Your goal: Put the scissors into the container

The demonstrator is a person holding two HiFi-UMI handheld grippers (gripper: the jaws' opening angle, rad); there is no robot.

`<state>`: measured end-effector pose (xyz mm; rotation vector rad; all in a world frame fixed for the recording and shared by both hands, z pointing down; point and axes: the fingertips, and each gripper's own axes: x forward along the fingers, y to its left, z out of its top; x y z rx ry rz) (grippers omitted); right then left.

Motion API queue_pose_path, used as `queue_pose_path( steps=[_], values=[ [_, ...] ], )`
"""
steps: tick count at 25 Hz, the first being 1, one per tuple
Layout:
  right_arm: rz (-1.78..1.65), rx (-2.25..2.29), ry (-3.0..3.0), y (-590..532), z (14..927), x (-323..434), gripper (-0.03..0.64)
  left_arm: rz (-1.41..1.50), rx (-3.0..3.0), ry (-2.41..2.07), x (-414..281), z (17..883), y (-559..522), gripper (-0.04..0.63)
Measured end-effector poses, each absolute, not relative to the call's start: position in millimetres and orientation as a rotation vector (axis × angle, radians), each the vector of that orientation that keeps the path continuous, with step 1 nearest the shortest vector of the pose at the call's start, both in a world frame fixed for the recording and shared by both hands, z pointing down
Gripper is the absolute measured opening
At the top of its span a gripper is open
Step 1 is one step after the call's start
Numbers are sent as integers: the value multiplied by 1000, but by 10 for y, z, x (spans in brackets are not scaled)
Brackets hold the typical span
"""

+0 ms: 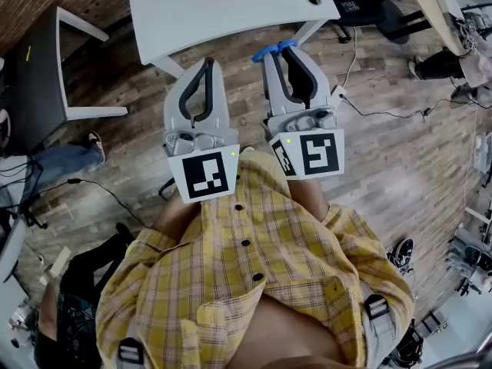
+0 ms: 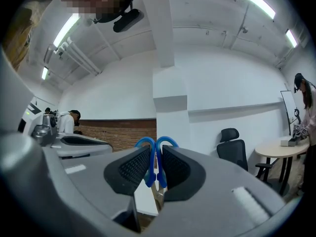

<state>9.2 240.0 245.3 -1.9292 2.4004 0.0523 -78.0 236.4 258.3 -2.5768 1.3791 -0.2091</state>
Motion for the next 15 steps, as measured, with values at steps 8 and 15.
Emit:
queue_pose_path(
  steps=[8,15],
  values=[
    [93,-1988,2387,1723,2330,61,86,-169,-2591,1333,-772,2482,1637,-3],
    [81,-2048,2353,1135,2294,-16,86,-169,-2618,1297,-868,2426,980,-2]
  ],
)
